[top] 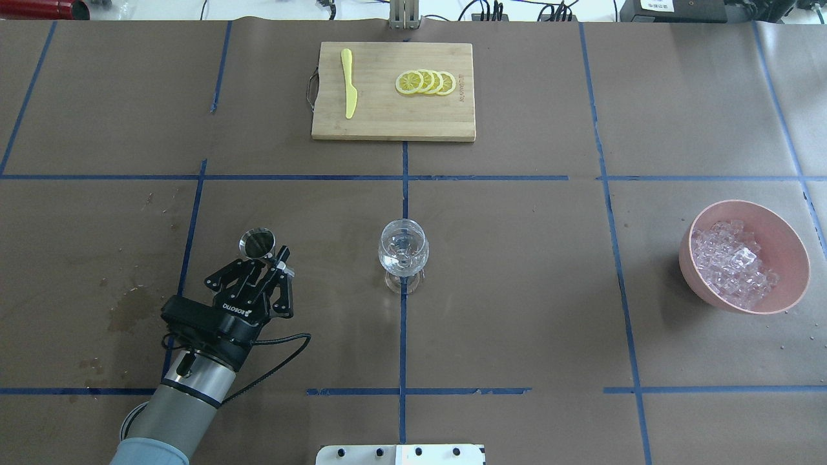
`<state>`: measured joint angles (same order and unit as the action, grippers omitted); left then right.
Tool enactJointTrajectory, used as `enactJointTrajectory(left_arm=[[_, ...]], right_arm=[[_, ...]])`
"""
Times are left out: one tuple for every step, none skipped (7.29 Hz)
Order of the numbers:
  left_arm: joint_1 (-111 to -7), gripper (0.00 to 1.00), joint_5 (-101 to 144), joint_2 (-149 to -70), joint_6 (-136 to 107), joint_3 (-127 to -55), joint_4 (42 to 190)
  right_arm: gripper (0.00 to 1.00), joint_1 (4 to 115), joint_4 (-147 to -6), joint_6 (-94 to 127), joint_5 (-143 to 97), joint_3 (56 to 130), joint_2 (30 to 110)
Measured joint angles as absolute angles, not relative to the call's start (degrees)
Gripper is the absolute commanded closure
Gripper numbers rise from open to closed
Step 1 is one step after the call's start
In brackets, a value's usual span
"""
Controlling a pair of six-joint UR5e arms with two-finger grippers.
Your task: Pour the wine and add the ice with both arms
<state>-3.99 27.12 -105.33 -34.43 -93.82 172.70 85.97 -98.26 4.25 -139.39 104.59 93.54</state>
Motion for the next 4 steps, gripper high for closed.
enactJointTrajectory(left_arm=[[-4.65, 1.0, 29.12, -106.11, -32.59, -96.37, 169.52], [-4.8, 1.0, 30.03, -106.81, -30.42, -98.26, 167.3], [-4.74, 1.0, 30.4, -107.87, -27.62, -99.21, 165.66], [-4.74, 1.0, 30.55, -109.0, -24.0, -99.69, 163.97]], right_arm=[[0.0, 85.96, -98.26, 4.23, -139.39, 104.59, 93.48], [0.0, 85.96, -98.26, 4.22, -139.39, 104.59, 93.45], [0.0, 85.96, -98.26, 4.22, -139.39, 104.59, 93.41], [0.0, 85.96, -98.26, 4.22, -139.39, 104.59, 93.34]])
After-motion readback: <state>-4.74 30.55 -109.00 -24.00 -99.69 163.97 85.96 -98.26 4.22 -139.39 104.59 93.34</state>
